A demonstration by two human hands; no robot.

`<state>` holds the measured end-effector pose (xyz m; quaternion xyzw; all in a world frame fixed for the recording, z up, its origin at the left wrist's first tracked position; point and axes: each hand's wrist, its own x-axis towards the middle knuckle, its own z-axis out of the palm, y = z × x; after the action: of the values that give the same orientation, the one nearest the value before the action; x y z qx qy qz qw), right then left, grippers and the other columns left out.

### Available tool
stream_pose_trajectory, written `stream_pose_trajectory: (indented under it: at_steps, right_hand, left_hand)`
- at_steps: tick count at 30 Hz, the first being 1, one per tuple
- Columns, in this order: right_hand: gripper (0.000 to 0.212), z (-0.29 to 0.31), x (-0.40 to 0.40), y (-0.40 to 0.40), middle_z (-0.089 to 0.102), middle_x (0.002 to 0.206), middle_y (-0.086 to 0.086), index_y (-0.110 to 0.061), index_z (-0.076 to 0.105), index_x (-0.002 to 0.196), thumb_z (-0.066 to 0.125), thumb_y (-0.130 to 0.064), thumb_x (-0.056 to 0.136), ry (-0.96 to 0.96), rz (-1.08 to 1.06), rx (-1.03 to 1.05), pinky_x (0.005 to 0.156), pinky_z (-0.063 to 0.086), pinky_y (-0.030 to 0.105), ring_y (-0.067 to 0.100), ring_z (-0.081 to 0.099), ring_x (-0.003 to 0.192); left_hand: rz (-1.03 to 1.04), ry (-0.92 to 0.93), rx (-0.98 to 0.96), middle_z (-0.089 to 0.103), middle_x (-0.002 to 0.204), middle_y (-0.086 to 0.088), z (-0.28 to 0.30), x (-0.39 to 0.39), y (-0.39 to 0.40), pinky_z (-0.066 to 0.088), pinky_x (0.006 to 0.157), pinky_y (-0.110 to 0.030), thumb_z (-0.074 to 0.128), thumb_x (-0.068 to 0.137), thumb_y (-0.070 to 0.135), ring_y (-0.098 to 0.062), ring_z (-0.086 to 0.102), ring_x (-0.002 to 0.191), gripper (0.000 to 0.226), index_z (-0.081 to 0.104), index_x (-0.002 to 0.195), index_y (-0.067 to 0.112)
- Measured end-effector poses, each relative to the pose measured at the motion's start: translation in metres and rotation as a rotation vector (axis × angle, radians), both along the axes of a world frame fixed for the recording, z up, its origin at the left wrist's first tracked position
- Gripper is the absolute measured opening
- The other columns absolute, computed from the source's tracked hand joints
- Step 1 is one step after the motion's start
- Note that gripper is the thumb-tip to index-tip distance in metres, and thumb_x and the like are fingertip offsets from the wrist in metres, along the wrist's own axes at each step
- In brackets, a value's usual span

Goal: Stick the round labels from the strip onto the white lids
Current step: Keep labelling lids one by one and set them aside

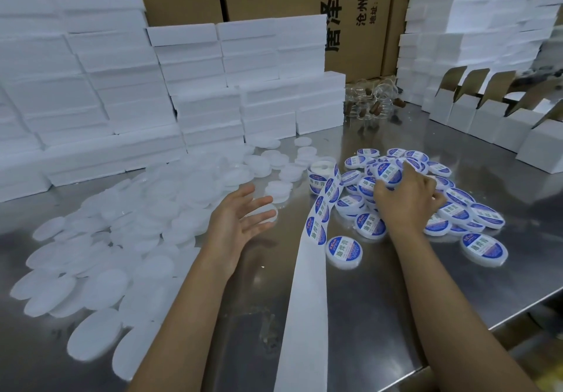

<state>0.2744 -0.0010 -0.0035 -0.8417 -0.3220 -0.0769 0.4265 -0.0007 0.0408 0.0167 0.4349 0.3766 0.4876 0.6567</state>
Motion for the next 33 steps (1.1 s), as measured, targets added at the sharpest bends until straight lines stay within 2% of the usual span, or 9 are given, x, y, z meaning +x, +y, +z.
stream_pose_trajectory:
  at_steps: [4, 7, 12, 16, 19, 24, 26, 30, 33]
  right_hand:
    - [0.054, 0.004, -0.008, -0.002, 0.058, 0.134, 0.013, -0.01, 0.049, 0.142, 0.06, -0.027, 0.091, -0.032, 0.029, 0.026, 0.113, 0.017, 0.051, 0.03, 0.037, 0.136]
    - [0.043, 0.007, -0.028, -0.003, 0.06, 0.132, 0.008, -0.012, 0.057, 0.133, 0.059, -0.023, 0.092, -0.118, 0.128, 0.085, 0.112, 0.021, 0.048, 0.027, 0.041, 0.132]
    - [0.023, 0.01, -0.092, -0.003, 0.067, 0.117, -0.001, -0.019, 0.068, 0.114, 0.062, -0.02, 0.092, -0.244, 0.555, 0.191, 0.104, 0.029, 0.034, 0.018, 0.052, 0.115]
    - [0.03, 0.013, -0.122, 0.012, 0.069, 0.113, -0.001, -0.024, 0.069, 0.116, 0.065, -0.036, 0.089, -0.406, 0.865, -0.066, 0.105, 0.024, 0.029, 0.018, 0.053, 0.116]
    - [0.044, 0.012, -0.13, 0.027, 0.066, 0.121, 0.003, -0.028, 0.066, 0.125, 0.066, -0.051, 0.087, -0.423, 0.885, -0.269, 0.109, 0.023, 0.034, 0.019, 0.05, 0.123]
    - [0.025, 0.007, -0.13, 0.035, 0.073, 0.1, 0.004, -0.023, 0.072, 0.112, 0.054, -0.034, 0.097, -0.463, 0.834, -0.192, 0.1, 0.03, 0.034, 0.022, 0.06, 0.103]
    - [0.022, 0.008, -0.128, 0.033, 0.074, 0.097, 0.004, -0.017, 0.073, 0.107, 0.056, -0.028, 0.098, -0.338, 0.807, -0.06, 0.099, 0.037, 0.037, 0.023, 0.065, 0.098]
    - [0.012, 0.02, -0.129, 0.023, 0.074, 0.089, 0.001, -0.011, 0.071, 0.099, 0.061, -0.016, 0.098, 0.354, 0.904, 0.218, 0.083, 0.05, 0.025, 0.006, 0.068, 0.084]
    - [0.014, 0.023, -0.13, 0.014, 0.073, 0.083, -0.005, -0.018, 0.071, 0.097, 0.058, -0.012, 0.099, 0.487, 0.965, 0.276, 0.071, 0.05, 0.012, -0.001, 0.067, 0.075]
  left_hand:
    - [0.174, -0.011, -0.009, 0.078, 0.091, -0.009, -0.001, -0.002, 0.003, 0.062, 0.078, -0.035, 0.049, 0.102, 0.012, -0.027, 0.075, 0.081, 0.024, 0.066, 0.118, 0.006]
    - [0.278, 0.015, -0.015, 0.077, 0.09, -0.011, -0.001, -0.005, 0.006, 0.061, 0.073, -0.033, 0.049, 0.101, 0.011, -0.024, 0.075, 0.077, 0.022, 0.068, 0.112, 0.007]
    - [0.386, 0.049, -0.008, 0.076, 0.082, -0.008, 0.0, -0.006, 0.009, 0.062, 0.07, -0.033, 0.046, 0.099, 0.008, -0.02, 0.073, 0.066, 0.024, 0.069, 0.102, 0.009]
    - [0.46, 0.095, -0.002, 0.075, 0.071, 0.001, 0.0, -0.006, 0.011, 0.058, 0.056, -0.023, 0.041, 0.099, 0.006, -0.015, 0.072, 0.061, 0.03, 0.069, 0.093, 0.016]
    - [0.466, 0.094, -0.002, 0.075, 0.069, 0.003, 0.001, -0.008, 0.011, 0.06, 0.058, -0.024, 0.04, 0.097, 0.005, -0.015, 0.072, 0.062, 0.031, 0.069, 0.092, 0.016]
    - [0.458, 0.059, 0.006, 0.073, 0.079, -0.007, 0.003, -0.011, 0.012, 0.058, 0.061, -0.026, 0.038, 0.094, 0.0, -0.018, 0.069, 0.063, 0.032, 0.068, 0.092, 0.013]
    - [0.439, 0.07, 0.013, 0.073, 0.088, -0.01, 0.004, -0.011, 0.012, 0.057, 0.061, -0.025, 0.042, 0.095, 0.0, -0.02, 0.069, 0.071, 0.029, 0.068, 0.095, 0.013]
    - [0.285, 0.123, 0.071, 0.074, 0.106, -0.005, 0.008, -0.005, 0.007, 0.061, 0.081, -0.033, 0.06, 0.094, 0.008, -0.019, 0.073, 0.095, 0.023, 0.068, 0.113, 0.018]
    - [0.123, 0.156, 0.126, 0.069, 0.119, -0.005, 0.014, 0.003, -0.002, 0.062, 0.086, -0.037, 0.065, 0.094, 0.011, -0.021, 0.072, 0.102, 0.027, 0.069, 0.118, 0.023]
